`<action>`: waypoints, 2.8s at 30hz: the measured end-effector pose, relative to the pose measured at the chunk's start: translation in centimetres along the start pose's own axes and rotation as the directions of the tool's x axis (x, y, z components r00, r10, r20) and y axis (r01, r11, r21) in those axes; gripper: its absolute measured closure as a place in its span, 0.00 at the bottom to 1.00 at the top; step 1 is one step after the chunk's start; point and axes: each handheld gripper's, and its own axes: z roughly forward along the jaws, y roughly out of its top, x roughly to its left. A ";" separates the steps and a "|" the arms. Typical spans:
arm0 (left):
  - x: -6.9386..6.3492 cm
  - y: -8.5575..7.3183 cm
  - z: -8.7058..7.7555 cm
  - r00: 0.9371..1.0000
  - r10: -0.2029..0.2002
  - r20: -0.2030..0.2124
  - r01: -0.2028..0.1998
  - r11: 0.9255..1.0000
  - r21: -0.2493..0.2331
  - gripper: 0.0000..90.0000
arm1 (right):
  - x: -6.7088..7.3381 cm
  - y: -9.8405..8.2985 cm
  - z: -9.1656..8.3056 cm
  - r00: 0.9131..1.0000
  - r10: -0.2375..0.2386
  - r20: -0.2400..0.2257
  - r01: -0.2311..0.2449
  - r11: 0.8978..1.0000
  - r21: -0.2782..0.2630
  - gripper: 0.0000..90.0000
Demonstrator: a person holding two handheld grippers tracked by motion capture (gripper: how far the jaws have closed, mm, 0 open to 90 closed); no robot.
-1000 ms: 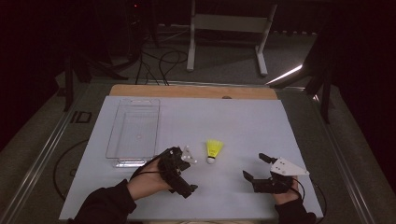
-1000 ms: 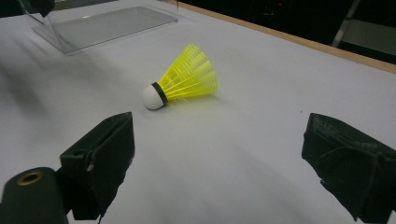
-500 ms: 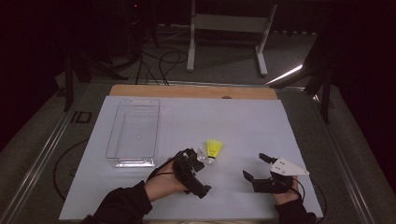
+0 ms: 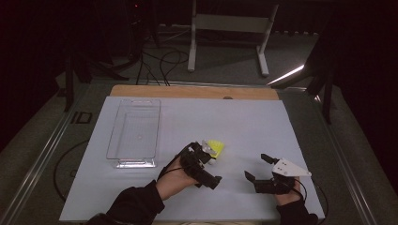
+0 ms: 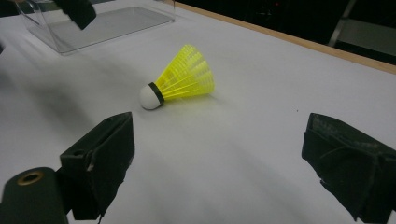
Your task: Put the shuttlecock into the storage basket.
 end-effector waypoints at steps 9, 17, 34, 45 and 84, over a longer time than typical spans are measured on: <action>0.8 1.3 0.2 0.993 -0.115 -0.039 0.112 0.990 -0.082 0.00 | -0.1 0.0 0.0 1.000 0.000 0.002 0.000 1.000 0.000 0.11; 1.0 2.0 0.7 0.976 -0.185 -0.116 0.170 0.976 -0.134 0.00 | -0.1 0.0 -0.1 1.000 0.008 0.007 -0.008 1.000 -0.001 0.11; 1.6 2.6 4.3 0.954 -0.270 -0.132 0.271 0.962 -0.012 0.00 | -0.2 -0.1 -0.1 1.000 0.010 0.015 -0.010 1.000 0.002 0.11; 2.1 2.4 5.7 0.939 -0.318 -0.131 0.325 0.945 0.032 0.09 | -0.2 -0.1 -0.1 1.000 0.011 0.013 -0.011 1.000 0.003 0.11; 3.0 1.5 8.5 0.940 -0.287 -0.183 0.310 0.944 0.113 0.63 | -0.2 -0.2 0.0 1.000 0.009 0.022 -0.010 1.000 0.010 0.11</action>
